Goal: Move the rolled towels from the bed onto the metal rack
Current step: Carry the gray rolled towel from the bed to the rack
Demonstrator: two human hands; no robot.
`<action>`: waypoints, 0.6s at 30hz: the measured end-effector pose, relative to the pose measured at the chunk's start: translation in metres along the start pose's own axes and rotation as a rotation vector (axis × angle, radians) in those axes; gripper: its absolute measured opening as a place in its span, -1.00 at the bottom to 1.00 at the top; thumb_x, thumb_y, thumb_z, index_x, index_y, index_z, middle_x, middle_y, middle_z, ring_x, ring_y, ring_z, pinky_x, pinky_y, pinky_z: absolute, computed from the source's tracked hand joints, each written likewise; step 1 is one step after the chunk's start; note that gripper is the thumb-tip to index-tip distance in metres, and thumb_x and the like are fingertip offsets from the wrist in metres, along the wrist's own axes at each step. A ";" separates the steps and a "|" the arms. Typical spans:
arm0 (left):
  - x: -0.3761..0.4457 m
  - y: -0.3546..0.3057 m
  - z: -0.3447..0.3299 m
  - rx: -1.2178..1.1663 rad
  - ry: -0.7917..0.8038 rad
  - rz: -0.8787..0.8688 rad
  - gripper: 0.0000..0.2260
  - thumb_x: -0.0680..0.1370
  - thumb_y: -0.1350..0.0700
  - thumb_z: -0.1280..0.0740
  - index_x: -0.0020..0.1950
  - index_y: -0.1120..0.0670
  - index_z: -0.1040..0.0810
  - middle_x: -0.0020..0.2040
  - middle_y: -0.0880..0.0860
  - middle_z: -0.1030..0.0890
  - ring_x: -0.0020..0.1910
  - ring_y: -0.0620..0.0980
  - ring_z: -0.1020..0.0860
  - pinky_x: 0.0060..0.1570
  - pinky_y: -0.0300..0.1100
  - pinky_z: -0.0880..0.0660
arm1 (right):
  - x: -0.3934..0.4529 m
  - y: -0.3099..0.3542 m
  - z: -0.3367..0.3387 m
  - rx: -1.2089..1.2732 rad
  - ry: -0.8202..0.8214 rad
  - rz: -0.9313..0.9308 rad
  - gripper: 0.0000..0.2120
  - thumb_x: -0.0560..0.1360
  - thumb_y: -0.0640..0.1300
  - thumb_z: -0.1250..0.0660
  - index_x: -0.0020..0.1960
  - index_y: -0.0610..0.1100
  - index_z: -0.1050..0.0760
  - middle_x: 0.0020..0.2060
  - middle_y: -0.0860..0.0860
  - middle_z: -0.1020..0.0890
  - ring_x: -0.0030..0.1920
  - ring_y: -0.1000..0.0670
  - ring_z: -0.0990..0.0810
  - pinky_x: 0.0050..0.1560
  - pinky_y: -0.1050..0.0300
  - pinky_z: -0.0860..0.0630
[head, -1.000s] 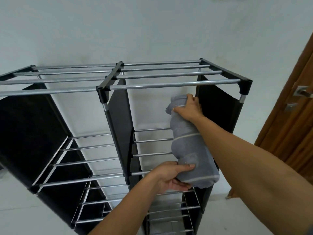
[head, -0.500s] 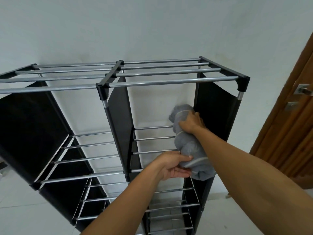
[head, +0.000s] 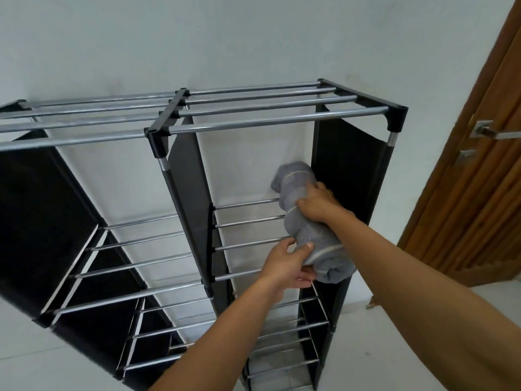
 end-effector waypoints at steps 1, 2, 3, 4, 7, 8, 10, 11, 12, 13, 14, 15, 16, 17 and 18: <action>-0.004 0.004 0.003 0.086 -0.050 -0.042 -0.56 0.53 -0.09 -0.32 0.35 0.01 -0.32 -0.27 0.10 -0.60 -0.41 -0.02 -0.58 -0.27 -0.12 -0.61 | -0.008 -0.002 0.002 0.001 -0.003 0.022 -0.26 0.50 0.14 -0.15 0.58 -0.06 0.03 0.55 -0.13 -0.10 0.49 -0.23 -0.20 0.46 -0.14 -0.23; -0.010 0.008 0.006 0.197 -0.110 -0.110 -0.55 0.52 -0.13 -0.32 0.33 0.01 -0.31 -0.30 0.07 -0.58 -0.42 -0.04 -0.56 -0.31 -0.14 -0.59 | -0.018 -0.005 0.004 -0.024 -0.015 0.055 -0.31 0.52 0.11 -0.15 0.56 -0.10 -0.05 0.52 -0.14 -0.17 0.46 -0.22 -0.27 0.42 -0.10 -0.29; -0.016 0.010 0.009 0.307 -0.173 -0.207 -0.57 0.51 -0.14 -0.32 0.28 0.02 -0.33 -0.34 0.03 -0.56 -0.43 -0.07 -0.53 -0.36 -0.20 -0.54 | -0.030 -0.006 0.007 -0.062 -0.038 0.099 -0.40 0.54 0.05 -0.15 0.52 -0.15 -0.16 0.48 -0.15 -0.24 0.41 -0.21 -0.33 0.37 -0.07 -0.34; -0.022 0.010 0.010 0.387 -0.233 -0.317 -0.62 0.52 -0.13 -0.32 0.22 0.03 -0.37 -0.40 -0.01 -0.52 -0.46 -0.13 -0.49 -0.39 -0.28 -0.46 | -0.042 -0.008 0.010 -0.090 -0.062 0.151 -0.49 0.56 0.00 -0.14 0.46 -0.18 -0.26 0.43 -0.17 -0.31 0.36 -0.20 -0.39 0.32 -0.04 -0.38; -0.039 0.002 0.003 0.400 -0.299 -0.573 -0.81 0.53 -0.02 -0.34 0.06 0.02 -0.43 -0.49 -0.06 -0.39 -0.52 -0.17 -0.38 -0.47 -0.35 -0.31 | -0.086 -0.016 0.017 -0.098 -0.106 0.259 -0.64 0.56 -0.09 -0.19 0.28 -0.24 -0.43 0.27 -0.20 -0.45 0.22 -0.19 -0.48 0.19 0.03 -0.42; -0.044 -0.002 -0.004 0.385 -0.285 -0.637 -0.86 0.53 0.02 -0.34 0.02 0.02 -0.45 -0.51 -0.05 -0.39 -0.52 -0.17 -0.36 -0.48 -0.34 -0.30 | -0.101 -0.022 0.021 -0.097 -0.124 0.271 -0.67 0.55 -0.12 -0.19 0.24 -0.25 -0.46 0.23 -0.20 -0.48 0.20 -0.20 -0.49 0.16 0.03 -0.43; -0.054 -0.010 -0.023 0.379 -0.234 -0.753 -0.93 0.54 0.09 -0.34 -0.06 0.04 -0.47 -0.52 -0.09 -0.44 -0.50 -0.20 -0.38 -0.48 -0.38 -0.29 | -0.135 -0.043 0.031 -0.093 -0.177 0.252 -0.71 0.55 -0.12 -0.19 0.20 -0.21 -0.50 0.16 -0.16 -0.55 0.15 -0.18 -0.54 0.09 0.03 -0.47; -0.059 -0.012 -0.036 0.380 -0.198 -0.797 -0.95 0.55 0.12 -0.33 -0.08 0.05 -0.47 -0.51 -0.13 -0.47 -0.48 -0.21 -0.41 -0.46 -0.40 -0.30 | -0.154 -0.055 0.038 -0.085 -0.208 0.223 -0.71 0.57 -0.11 -0.18 0.22 -0.16 -0.51 0.16 -0.12 -0.57 0.15 -0.14 -0.56 0.09 0.05 -0.50; -0.063 -0.013 -0.053 0.386 -0.155 -0.824 -0.96 0.55 0.13 -0.32 -0.08 0.06 -0.48 -0.51 -0.11 -0.47 -0.46 -0.19 -0.42 -0.44 -0.39 -0.32 | -0.175 -0.070 0.044 -0.075 -0.239 0.175 -0.70 0.58 -0.10 -0.17 0.26 -0.12 -0.50 0.18 -0.07 -0.59 0.16 -0.09 -0.57 0.13 0.07 -0.51; -0.067 -0.012 -0.072 0.405 -0.105 -0.842 -0.96 0.55 0.12 -0.32 -0.07 0.04 -0.47 -0.50 -0.08 -0.43 -0.45 -0.16 -0.42 -0.42 -0.35 -0.33 | -0.196 -0.087 0.051 -0.063 -0.275 0.114 -0.70 0.60 -0.08 -0.17 0.28 -0.09 -0.49 0.19 -0.02 -0.59 0.16 -0.05 -0.57 0.15 0.10 -0.51; -0.071 -0.009 -0.094 0.441 -0.046 -0.856 -0.96 0.55 0.11 -0.32 -0.07 0.02 -0.46 -0.49 -0.06 -0.40 -0.45 -0.12 -0.40 -0.38 -0.25 -0.36 | -0.218 -0.107 0.058 -0.050 -0.311 0.040 -0.71 0.60 -0.07 -0.17 0.27 -0.07 -0.50 0.17 0.01 -0.60 0.15 -0.02 -0.58 0.13 0.12 -0.52; -0.076 -0.002 -0.118 0.496 0.027 -0.867 -0.95 0.55 0.09 -0.32 -0.07 -0.01 -0.45 -0.47 -0.06 -0.41 -0.44 -0.11 -0.40 -0.36 -0.18 -0.38 | -0.241 -0.131 0.064 -0.041 -0.345 -0.042 -0.73 0.60 -0.07 -0.17 0.23 -0.07 -0.51 0.13 0.02 -0.61 0.12 -0.02 -0.59 0.11 0.13 -0.53; -0.082 0.006 -0.144 0.562 0.122 -0.867 -0.95 0.54 0.07 -0.32 -0.07 -0.02 -0.45 -0.45 -0.05 -0.44 -0.41 -0.11 -0.43 -0.32 -0.15 -0.40 | -0.266 -0.157 0.070 -0.040 -0.381 -0.132 -0.75 0.59 -0.07 -0.18 0.20 -0.07 -0.52 0.11 0.01 -0.63 0.09 -0.04 -0.60 0.09 0.11 -0.54; -0.090 0.017 -0.169 0.644 0.239 -0.853 -0.94 0.53 0.04 -0.32 -0.06 -0.02 -0.46 -0.40 -0.05 -0.50 -0.36 -0.09 -0.48 -0.28 -0.14 -0.44 | -0.295 -0.184 0.074 -0.041 -0.420 -0.226 -0.75 0.58 -0.06 -0.19 0.19 -0.07 -0.53 0.12 -0.02 -0.64 0.09 -0.07 -0.61 0.11 0.07 -0.53; -0.100 0.030 -0.195 0.747 0.362 -0.832 -0.91 0.53 0.01 -0.32 -0.04 -0.01 -0.49 -0.33 -0.03 -0.55 -0.29 -0.05 -0.54 -0.22 -0.12 -0.48 | -0.327 -0.210 0.077 -0.037 -0.454 -0.324 -0.73 0.57 -0.05 -0.20 0.22 -0.08 -0.52 0.15 -0.04 -0.64 0.12 -0.09 -0.60 0.14 0.04 -0.51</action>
Point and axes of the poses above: each hand's wrist, its own x-axis towards the middle knuckle, its own z-axis out of the back of the hand, y = z × x, the point moved 2 cm from there along x, towards the middle knuckle
